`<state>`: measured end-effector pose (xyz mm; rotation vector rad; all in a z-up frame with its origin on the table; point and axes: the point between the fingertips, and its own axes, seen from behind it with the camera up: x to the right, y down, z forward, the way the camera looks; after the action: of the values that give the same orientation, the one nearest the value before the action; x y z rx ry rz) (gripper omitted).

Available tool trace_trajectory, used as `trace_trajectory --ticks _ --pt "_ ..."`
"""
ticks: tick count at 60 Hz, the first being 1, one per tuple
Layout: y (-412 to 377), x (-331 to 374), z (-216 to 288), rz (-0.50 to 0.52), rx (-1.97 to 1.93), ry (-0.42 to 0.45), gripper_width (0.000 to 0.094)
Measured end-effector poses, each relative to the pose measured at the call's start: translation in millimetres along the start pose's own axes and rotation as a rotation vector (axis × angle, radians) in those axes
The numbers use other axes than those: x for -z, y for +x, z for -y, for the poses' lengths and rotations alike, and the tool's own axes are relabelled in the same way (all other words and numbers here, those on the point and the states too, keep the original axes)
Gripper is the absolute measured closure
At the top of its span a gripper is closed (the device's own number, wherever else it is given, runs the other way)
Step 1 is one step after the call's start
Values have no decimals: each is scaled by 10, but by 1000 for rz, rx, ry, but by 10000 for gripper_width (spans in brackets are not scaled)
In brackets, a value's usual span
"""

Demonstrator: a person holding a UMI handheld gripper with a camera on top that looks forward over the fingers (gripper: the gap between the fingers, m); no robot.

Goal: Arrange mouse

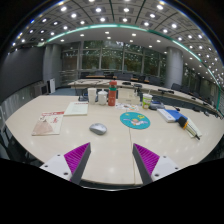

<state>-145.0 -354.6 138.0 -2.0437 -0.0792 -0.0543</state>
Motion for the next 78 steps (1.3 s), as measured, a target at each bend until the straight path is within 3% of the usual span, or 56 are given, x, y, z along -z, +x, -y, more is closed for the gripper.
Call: trace_trajectory --ticks 11,25,50,57,62,78 --pt "-381 -1129 -213 15 -36 -77 79" --pt "-487 -2195 -271 -45 -38 -146 79" --pt "-544 -3130 -21 -51 -11 -184 119" --pt "-572 -3274 29 -27 -28 -196 225" --pt "-636 -3321 37 8 -44 -202 413" --pt "-616 -3308 71 47 -18 -218 554"
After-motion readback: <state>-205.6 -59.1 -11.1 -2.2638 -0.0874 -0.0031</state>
